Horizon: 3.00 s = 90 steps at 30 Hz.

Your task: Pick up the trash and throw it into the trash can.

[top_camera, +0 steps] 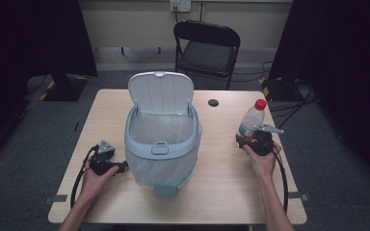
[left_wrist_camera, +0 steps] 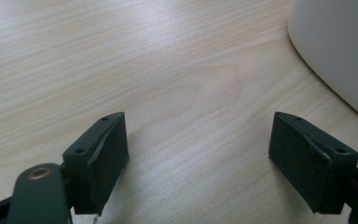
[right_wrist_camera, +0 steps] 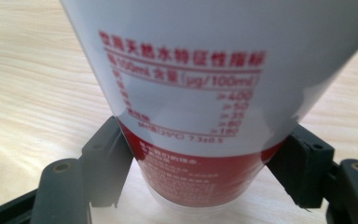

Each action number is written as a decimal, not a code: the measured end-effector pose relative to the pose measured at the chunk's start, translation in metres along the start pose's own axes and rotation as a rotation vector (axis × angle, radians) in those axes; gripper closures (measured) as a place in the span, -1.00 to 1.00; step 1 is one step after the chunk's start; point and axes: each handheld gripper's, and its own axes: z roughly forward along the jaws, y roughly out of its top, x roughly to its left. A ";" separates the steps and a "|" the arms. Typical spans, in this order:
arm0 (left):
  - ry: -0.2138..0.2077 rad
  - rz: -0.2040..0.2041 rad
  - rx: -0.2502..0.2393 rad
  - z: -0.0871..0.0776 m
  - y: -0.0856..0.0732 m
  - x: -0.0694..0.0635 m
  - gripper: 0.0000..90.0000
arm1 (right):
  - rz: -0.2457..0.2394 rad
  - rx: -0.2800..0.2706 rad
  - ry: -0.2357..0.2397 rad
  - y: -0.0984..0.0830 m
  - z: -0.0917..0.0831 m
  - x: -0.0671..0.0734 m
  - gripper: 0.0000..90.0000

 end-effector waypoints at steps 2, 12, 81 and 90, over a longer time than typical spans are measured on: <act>0.002 0.001 0.000 0.000 0.000 0.000 -0.57 | -0.001 -0.009 0.030 0.000 -0.005 0.006 -0.39; 0.001 0.001 0.003 0.000 0.000 0.001 -0.60 | 0.000 -0.043 0.117 -0.008 -0.026 0.020 -0.39; 0.002 0.000 0.019 0.004 0.003 0.002 -0.74 | -0.136 -0.392 0.623 0.150 -0.184 0.128 -0.40; 0.003 0.001 0.019 0.004 0.003 0.002 -0.74 | -0.186 -0.372 0.722 0.168 -0.168 0.168 -0.40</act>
